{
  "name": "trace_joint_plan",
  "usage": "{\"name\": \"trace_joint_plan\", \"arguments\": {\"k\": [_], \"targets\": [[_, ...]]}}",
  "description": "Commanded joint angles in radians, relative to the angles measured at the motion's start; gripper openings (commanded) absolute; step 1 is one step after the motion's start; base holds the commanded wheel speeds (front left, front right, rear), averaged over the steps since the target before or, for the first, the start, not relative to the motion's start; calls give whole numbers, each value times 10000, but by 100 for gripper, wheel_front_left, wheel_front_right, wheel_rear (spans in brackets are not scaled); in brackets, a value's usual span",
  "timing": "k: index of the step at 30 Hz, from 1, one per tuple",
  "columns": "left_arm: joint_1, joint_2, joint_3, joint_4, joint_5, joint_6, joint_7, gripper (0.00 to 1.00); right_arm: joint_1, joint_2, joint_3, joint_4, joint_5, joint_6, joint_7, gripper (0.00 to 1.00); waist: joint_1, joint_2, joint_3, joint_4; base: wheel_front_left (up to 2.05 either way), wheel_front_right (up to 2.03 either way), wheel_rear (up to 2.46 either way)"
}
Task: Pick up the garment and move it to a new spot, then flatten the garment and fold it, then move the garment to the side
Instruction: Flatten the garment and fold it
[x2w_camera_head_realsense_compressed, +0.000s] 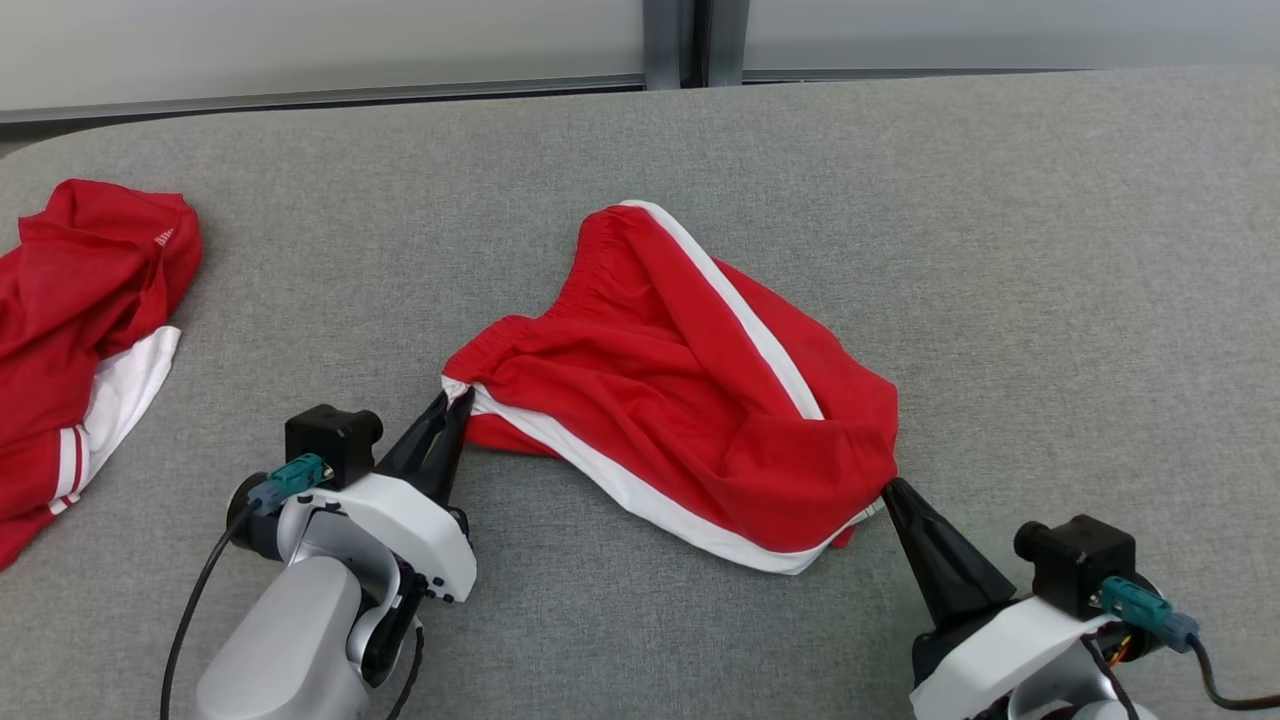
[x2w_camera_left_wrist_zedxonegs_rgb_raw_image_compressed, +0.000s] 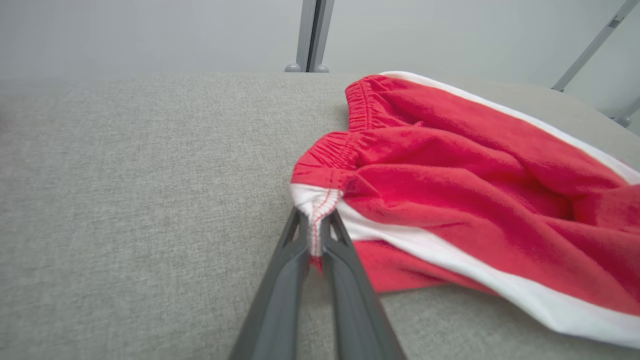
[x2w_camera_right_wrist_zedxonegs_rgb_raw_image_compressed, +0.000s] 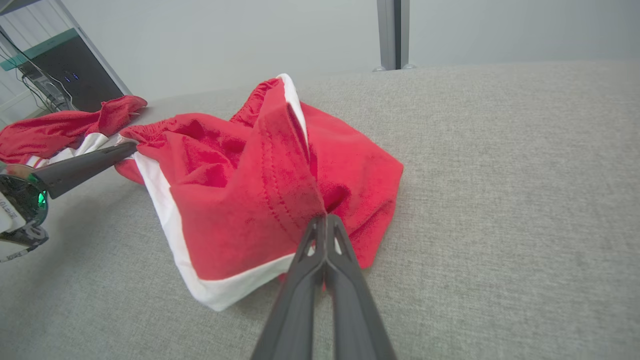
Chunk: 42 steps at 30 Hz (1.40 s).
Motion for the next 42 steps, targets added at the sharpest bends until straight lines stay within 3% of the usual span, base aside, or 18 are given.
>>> {"name": "trace_joint_plan", "arguments": {"k": [1, 16, 17, 18, 24, 34, 42], "targets": [[-16, 85, 51, -86, 28, 55, -46, 0, -130, -68, -21, -59, 45, -1, -73, 0, 0, 0, -21, 1, 0, 0, 0], [558, 329, -51, -1036, -135, 416, 419, 0, -313, -254, -271, -1121, -132, 0, -625, 0, 0, 0, -387, -56, 0, 0, 0], [554, 340, -55, -1074, -152, 436, 443, 0, -327, -237, -387, -1187, -184, 0, -771, 39, 0, 0, -401, -63, 0, 0, 0], [561, 349, -50, -1117, -170, 457, 473, 0, -365, -227, -489, -1239, -270, 0, -913, 100, 0, 0, -413, -72, 0, 0, 0], [780, 427, -77, -1153, -235, 534, 582, 0, -393, -272, -1264, -1569, -501, 0, -1693, 100, 0, 0, -594, -154, 0, 0, 0], [1179, 427, -237, -1066, -355, 595, 665, 0, 600, -221, -2356, -1581, -578, 0, -1282, 100, 0, 0, -1110, -149, 0, 0, 0], [1336, 451, -318, -1089, -435, 653, 786, 0, 997, -248, -2314, -1604, -366, 0, -969, 100, 0, 0, -1286, -148, 0, 0, 0]]}}
